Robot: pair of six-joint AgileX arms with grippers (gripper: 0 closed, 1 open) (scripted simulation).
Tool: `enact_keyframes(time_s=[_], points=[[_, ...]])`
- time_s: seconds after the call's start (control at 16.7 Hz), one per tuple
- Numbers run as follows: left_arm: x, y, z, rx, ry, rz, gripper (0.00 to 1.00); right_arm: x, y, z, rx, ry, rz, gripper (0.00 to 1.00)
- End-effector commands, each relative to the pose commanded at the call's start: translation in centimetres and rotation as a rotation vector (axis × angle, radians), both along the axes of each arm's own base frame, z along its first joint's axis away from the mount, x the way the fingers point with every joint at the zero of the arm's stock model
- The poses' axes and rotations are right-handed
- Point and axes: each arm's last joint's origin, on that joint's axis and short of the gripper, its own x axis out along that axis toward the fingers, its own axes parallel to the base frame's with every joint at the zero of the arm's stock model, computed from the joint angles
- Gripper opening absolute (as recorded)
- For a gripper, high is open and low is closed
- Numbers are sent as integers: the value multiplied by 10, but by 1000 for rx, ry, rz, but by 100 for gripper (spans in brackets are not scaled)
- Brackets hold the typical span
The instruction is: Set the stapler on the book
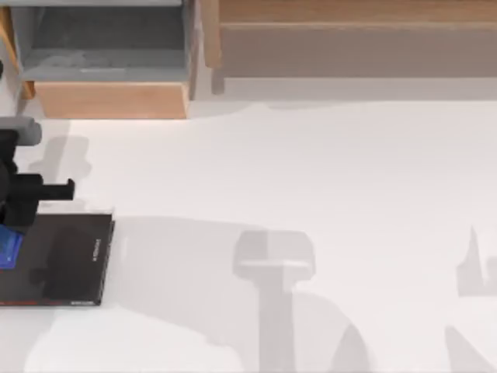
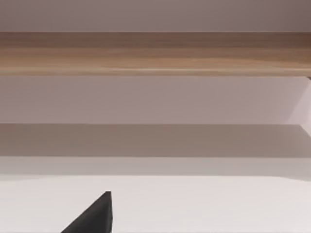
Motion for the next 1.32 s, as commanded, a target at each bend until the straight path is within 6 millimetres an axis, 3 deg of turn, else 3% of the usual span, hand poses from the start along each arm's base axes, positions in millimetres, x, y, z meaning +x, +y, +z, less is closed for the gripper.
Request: enact_keyframes(time_s=[0.18,0.48,0.72,1.32], points=[[0,1,-2,1,4,3,0,0,0,0,0,0,0,100],[2,0,-28,0,-2,0,0,0,0,0,0,0,0,100],[2,0,-30,0,0,0,0,0,0,0,0,0,0,100],[2,0,-30,0,0,0,75,0,0,0,0,0,0,100]])
